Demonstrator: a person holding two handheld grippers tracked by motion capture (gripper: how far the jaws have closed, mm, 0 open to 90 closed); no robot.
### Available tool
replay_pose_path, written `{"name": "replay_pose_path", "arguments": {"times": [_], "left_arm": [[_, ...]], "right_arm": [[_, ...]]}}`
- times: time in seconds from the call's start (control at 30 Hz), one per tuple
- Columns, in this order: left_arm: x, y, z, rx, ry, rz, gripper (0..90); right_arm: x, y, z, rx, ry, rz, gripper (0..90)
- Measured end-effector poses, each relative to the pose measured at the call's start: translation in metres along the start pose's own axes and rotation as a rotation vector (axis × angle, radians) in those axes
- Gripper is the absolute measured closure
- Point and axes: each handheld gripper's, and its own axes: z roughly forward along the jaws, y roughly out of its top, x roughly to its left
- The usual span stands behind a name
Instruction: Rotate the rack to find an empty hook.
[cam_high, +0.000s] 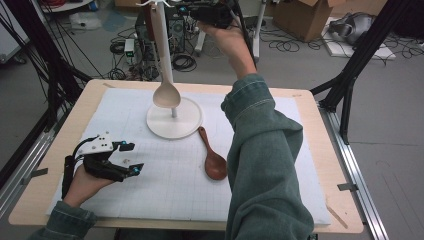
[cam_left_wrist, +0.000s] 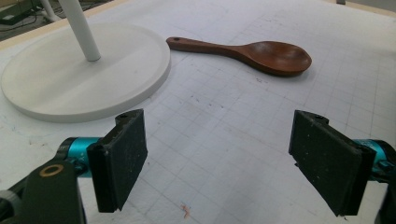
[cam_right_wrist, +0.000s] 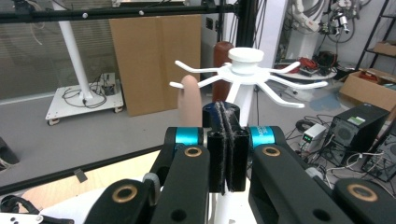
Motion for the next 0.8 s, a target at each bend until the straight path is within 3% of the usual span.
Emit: {"name": "replay_pose_path", "arguments": {"times": [0.33, 0.8], "left_arm": [[0.0008, 0.0001, -0.0007, 0.000, 0.001, 0.003, 19.6], [0.0006, -0.0002, 0.0000, 0.002, -0.002, 0.001, 19.6]], "right_arm": [[-0.0016, 0.0003, 0.0095, 0.007, 0.008, 0.003, 89.9], [-0.0048, -0.0002, 0.0093, 0.011, 0.004, 0.005, 89.9]]}}
